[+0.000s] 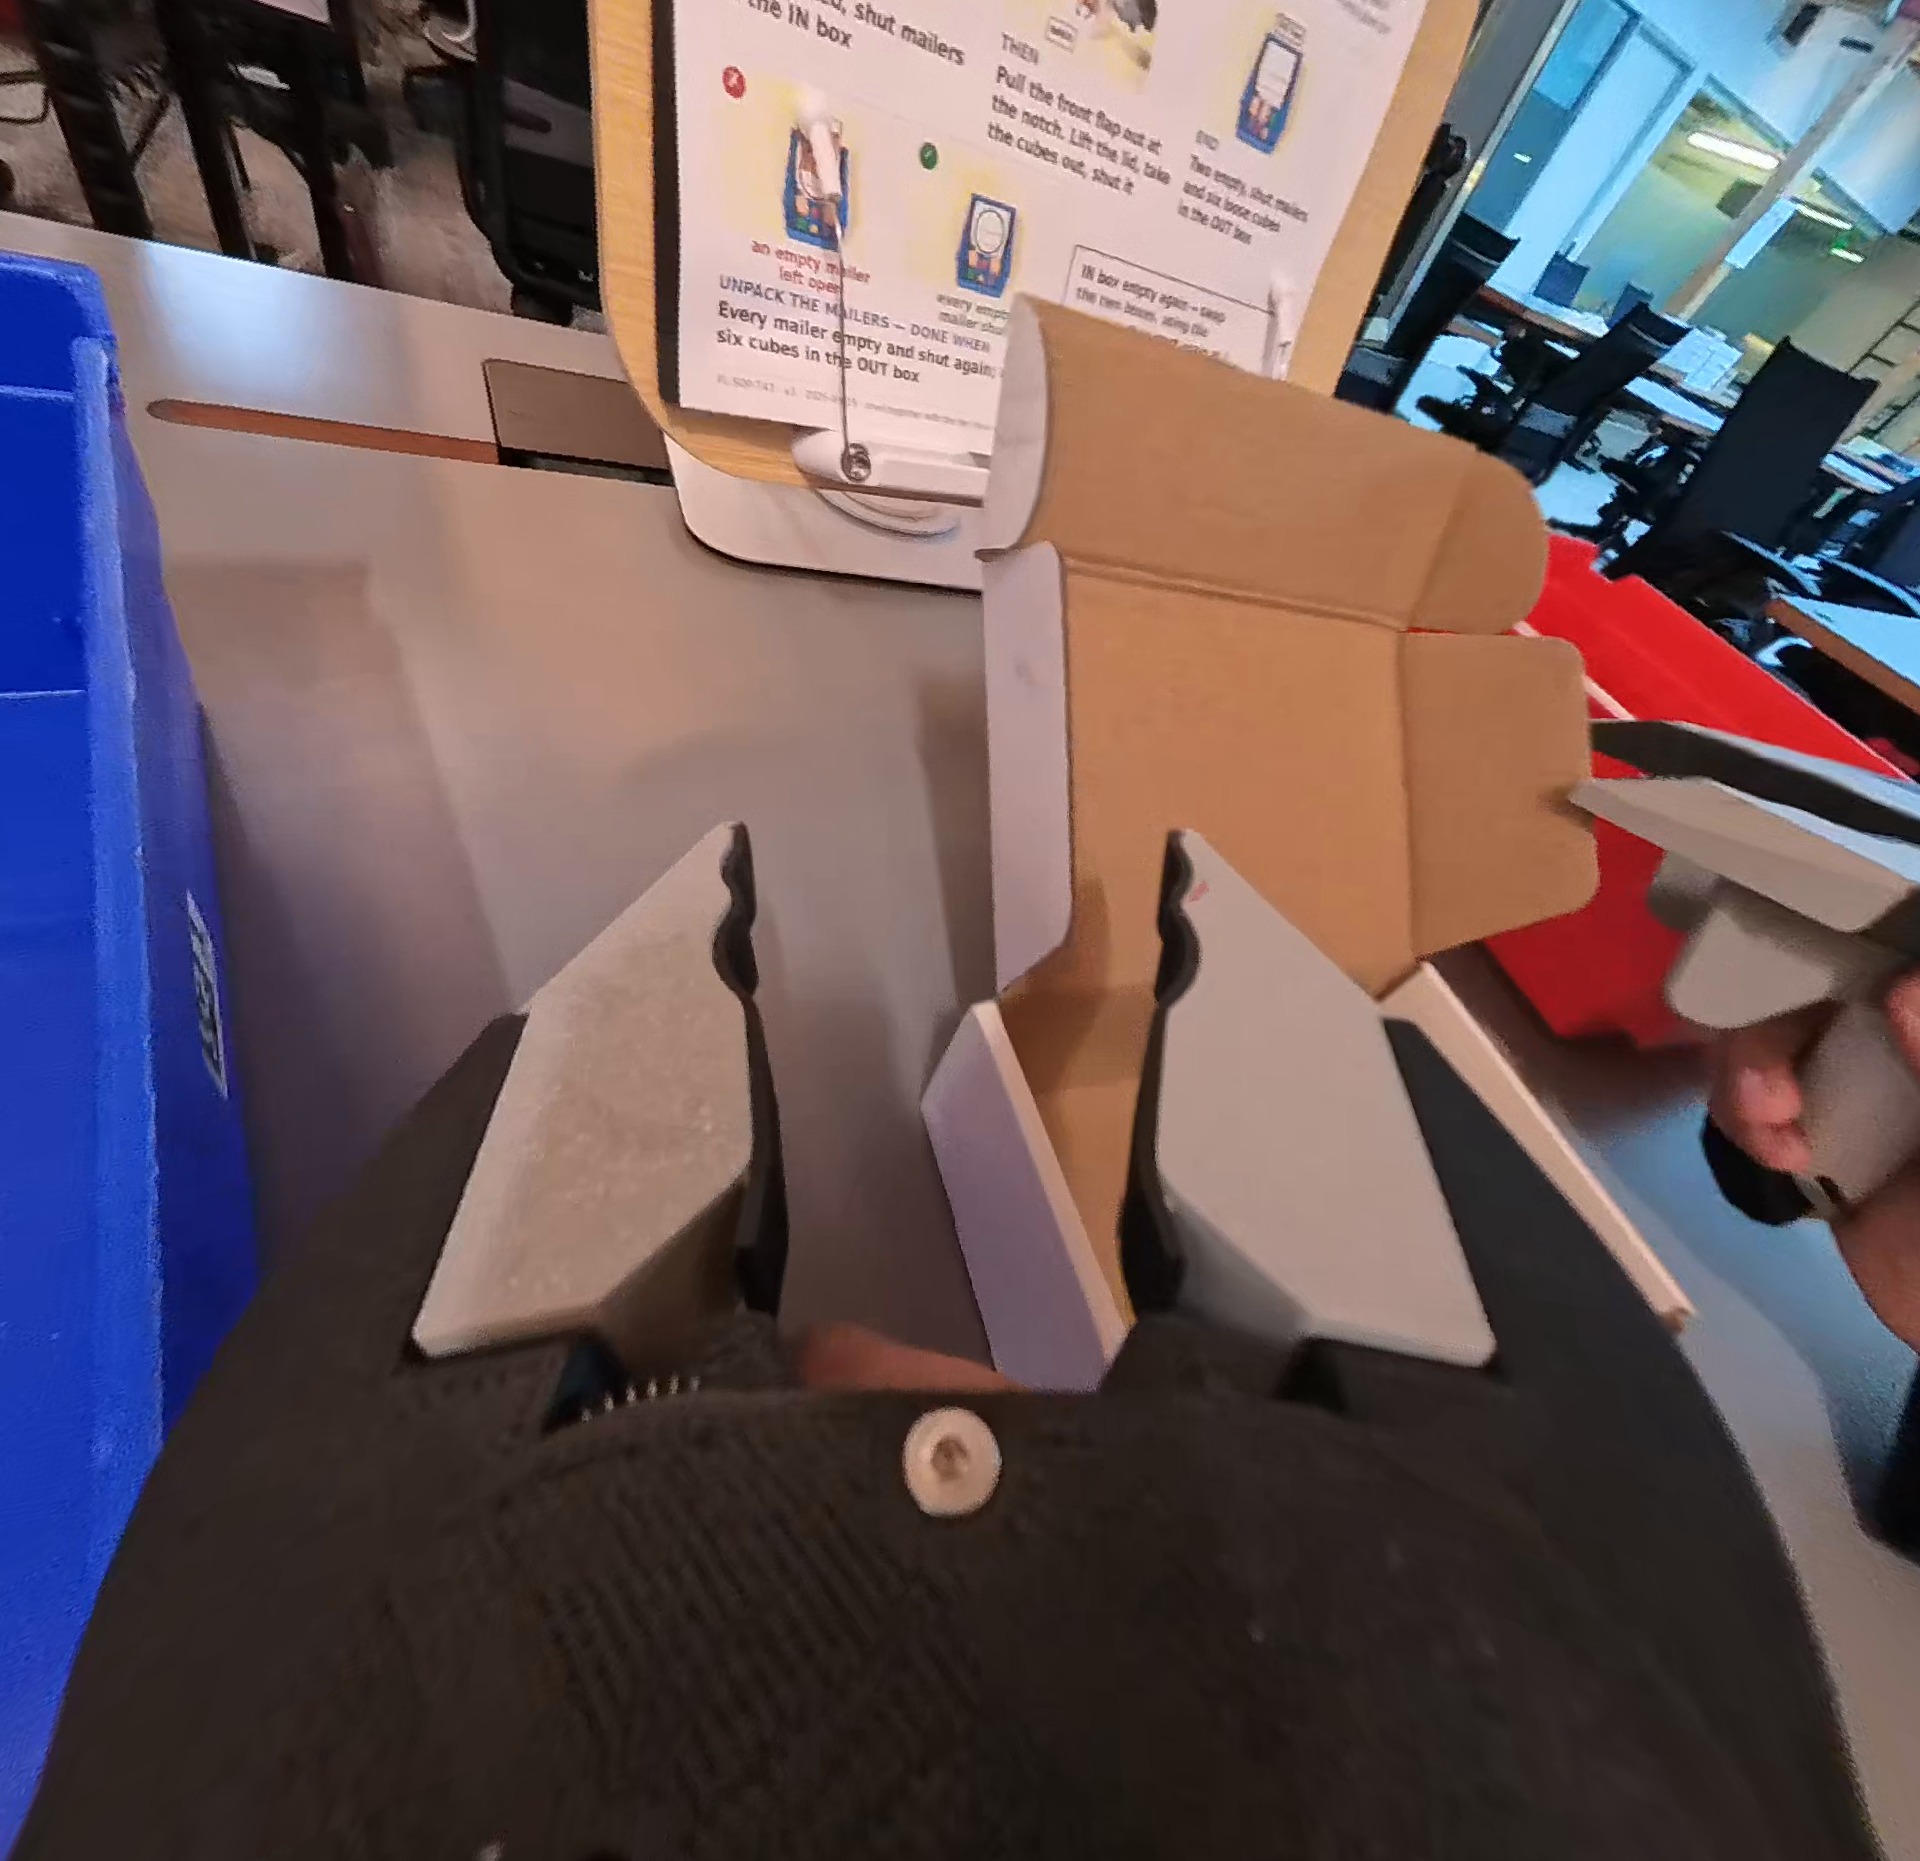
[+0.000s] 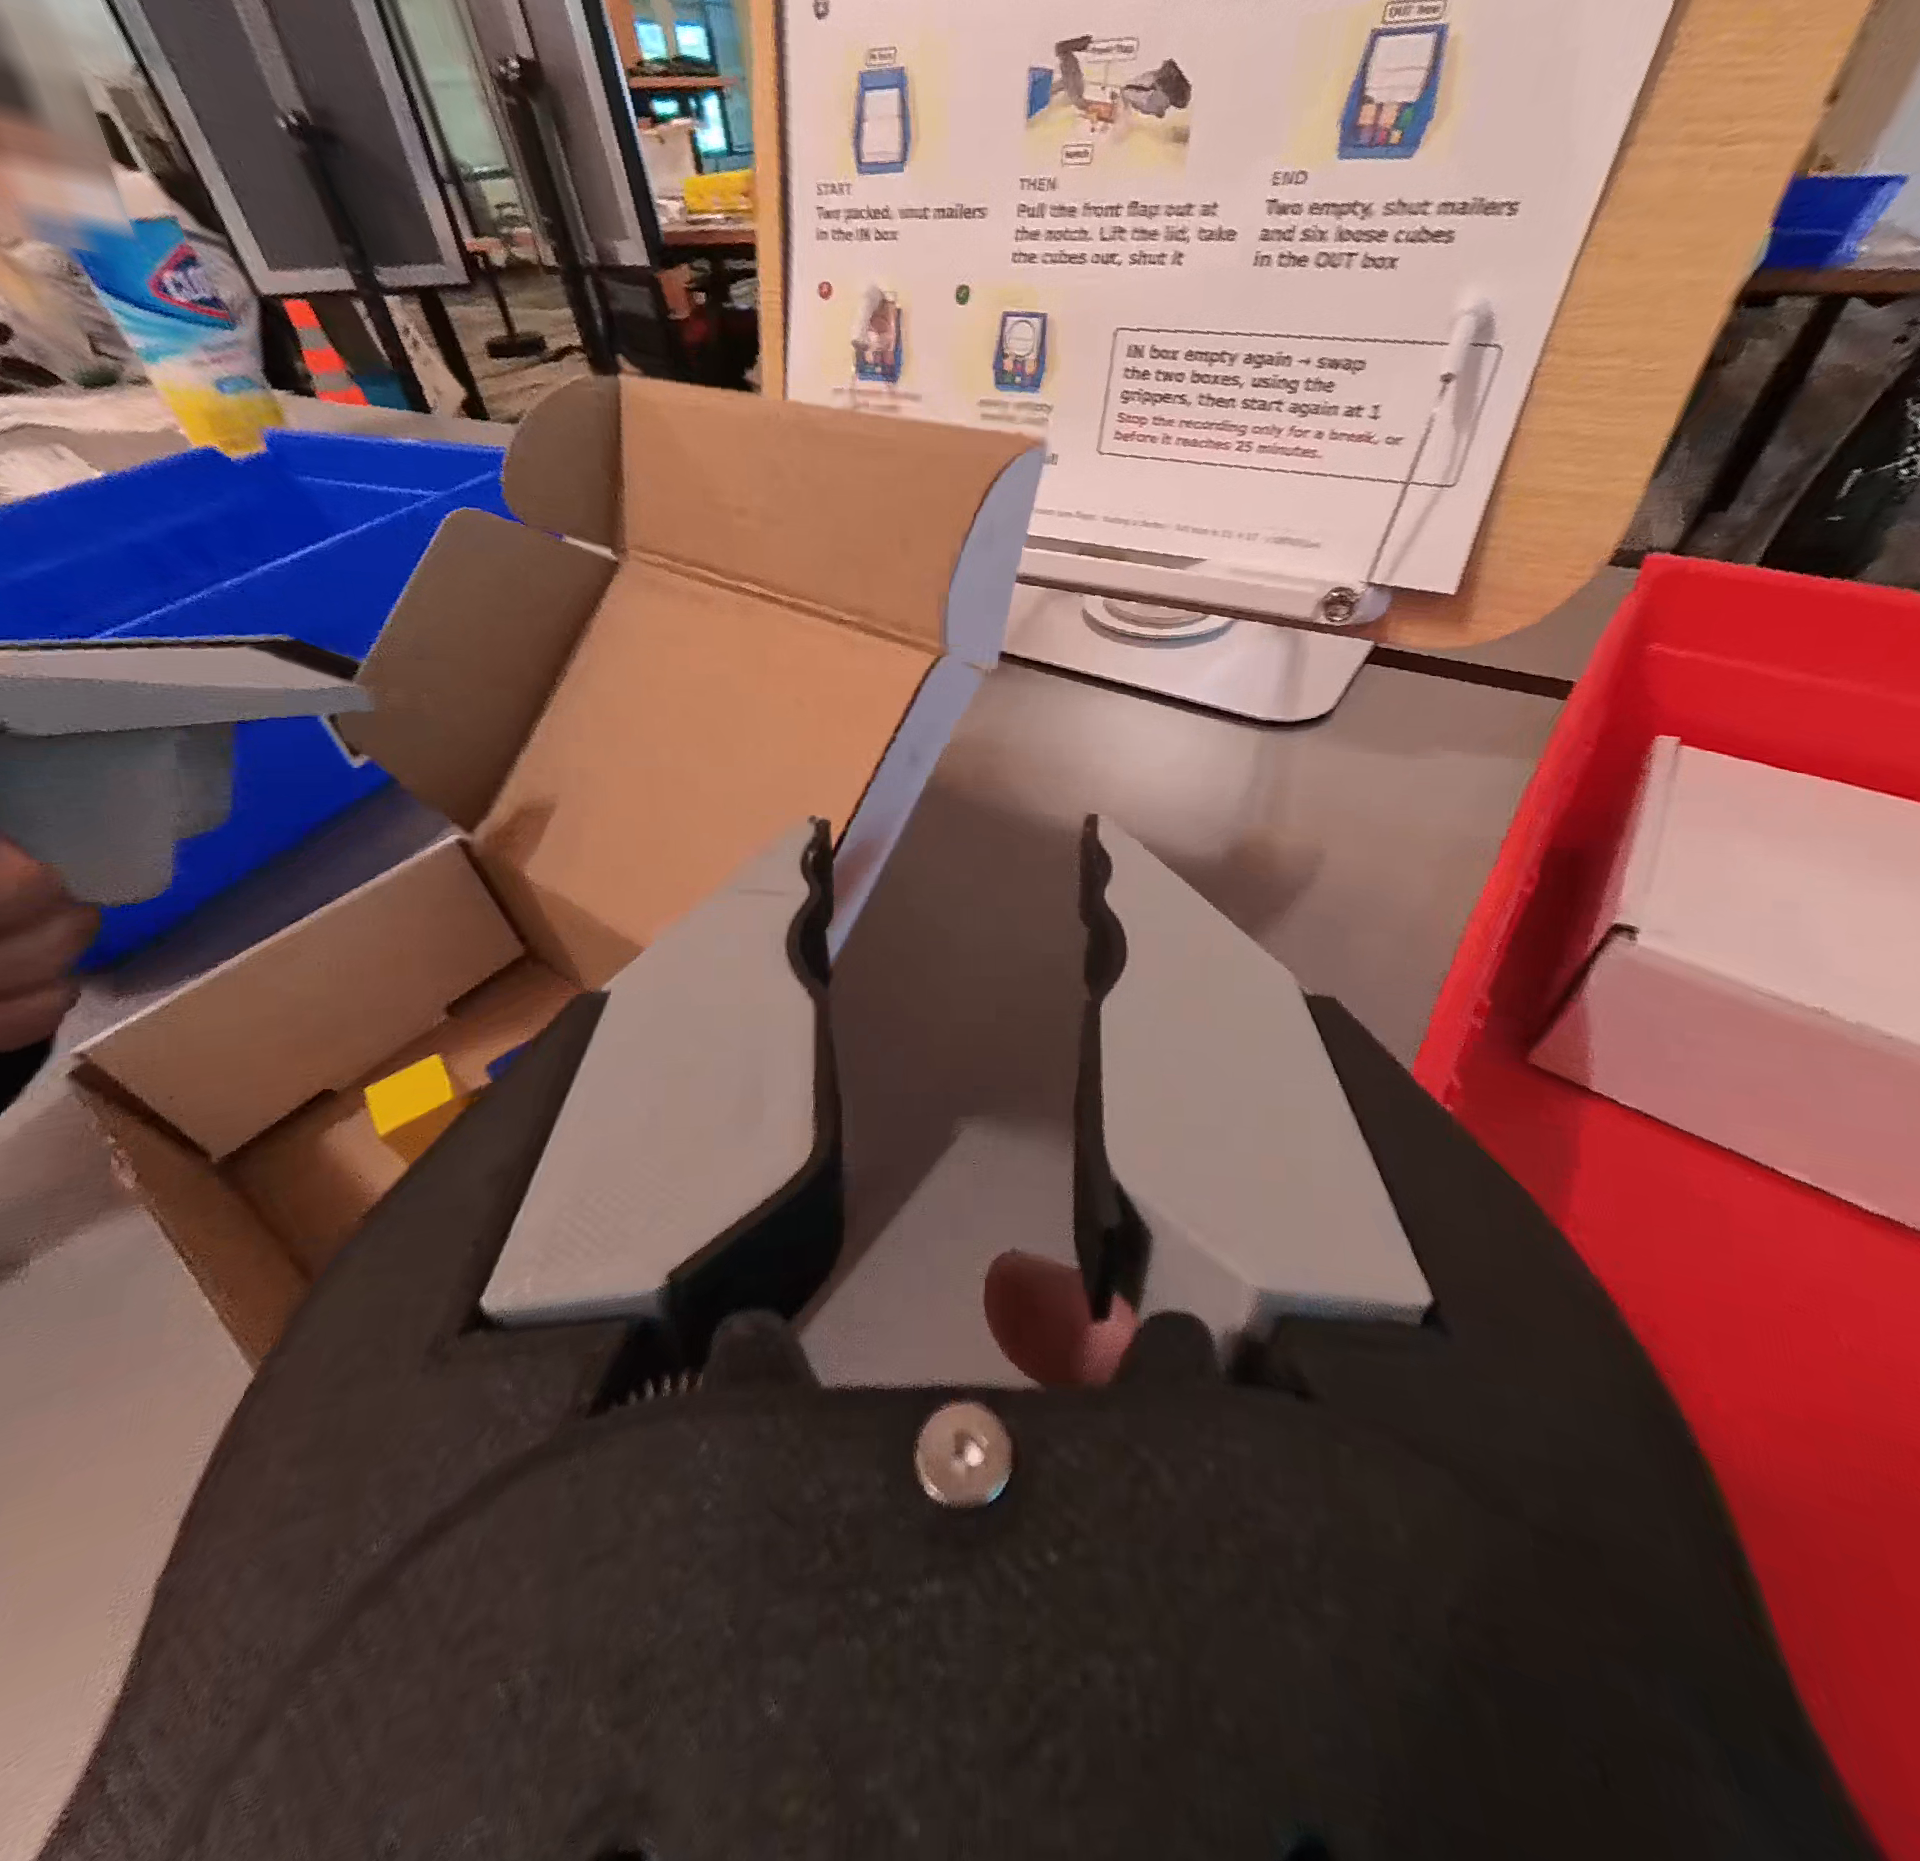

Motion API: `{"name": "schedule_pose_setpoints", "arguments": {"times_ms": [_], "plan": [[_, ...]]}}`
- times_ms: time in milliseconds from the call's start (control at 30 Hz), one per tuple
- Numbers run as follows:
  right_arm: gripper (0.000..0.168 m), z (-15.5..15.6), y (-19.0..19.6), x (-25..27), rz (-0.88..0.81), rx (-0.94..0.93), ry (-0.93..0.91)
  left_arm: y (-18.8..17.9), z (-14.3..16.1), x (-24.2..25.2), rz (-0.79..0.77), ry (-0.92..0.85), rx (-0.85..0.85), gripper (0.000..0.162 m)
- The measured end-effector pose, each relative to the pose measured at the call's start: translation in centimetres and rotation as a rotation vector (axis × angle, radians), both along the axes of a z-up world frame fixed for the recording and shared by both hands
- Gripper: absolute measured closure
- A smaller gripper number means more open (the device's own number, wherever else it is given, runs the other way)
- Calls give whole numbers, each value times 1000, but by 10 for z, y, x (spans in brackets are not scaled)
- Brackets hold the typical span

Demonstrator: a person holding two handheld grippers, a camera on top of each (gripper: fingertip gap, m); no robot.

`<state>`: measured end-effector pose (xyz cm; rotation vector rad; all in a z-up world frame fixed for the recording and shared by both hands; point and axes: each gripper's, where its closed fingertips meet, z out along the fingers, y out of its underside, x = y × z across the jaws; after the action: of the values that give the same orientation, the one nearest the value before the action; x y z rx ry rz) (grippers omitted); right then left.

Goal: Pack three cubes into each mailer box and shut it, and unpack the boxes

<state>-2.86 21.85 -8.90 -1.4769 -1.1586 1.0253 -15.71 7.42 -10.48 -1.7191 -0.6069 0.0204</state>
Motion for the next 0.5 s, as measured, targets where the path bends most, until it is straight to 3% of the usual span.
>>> {"name": "schedule_pose_setpoints", "arguments": {"times_ms": [133, 233, 267, 400, 500], "plan": [[104, -4, 22, 8, -52, -26, -5, -9, 1, 10, -9, 5, 18, 86], [105, 2, 21, 13, -31, -9, 41, -14, -2, 19, -25, 1, 18, 86], [111, 5, 8, 13, 38, -21, 66, -16, -4, 22, -33, 8, 11, 86], [110, 8, -41, 12, 321, -200, 135, -20, 0, 22, -48, 34, 25, 85], [108, 14, -54, 13, 467, -436, 198, -12, 10, 13, -45, -48, 138, 103]]}}
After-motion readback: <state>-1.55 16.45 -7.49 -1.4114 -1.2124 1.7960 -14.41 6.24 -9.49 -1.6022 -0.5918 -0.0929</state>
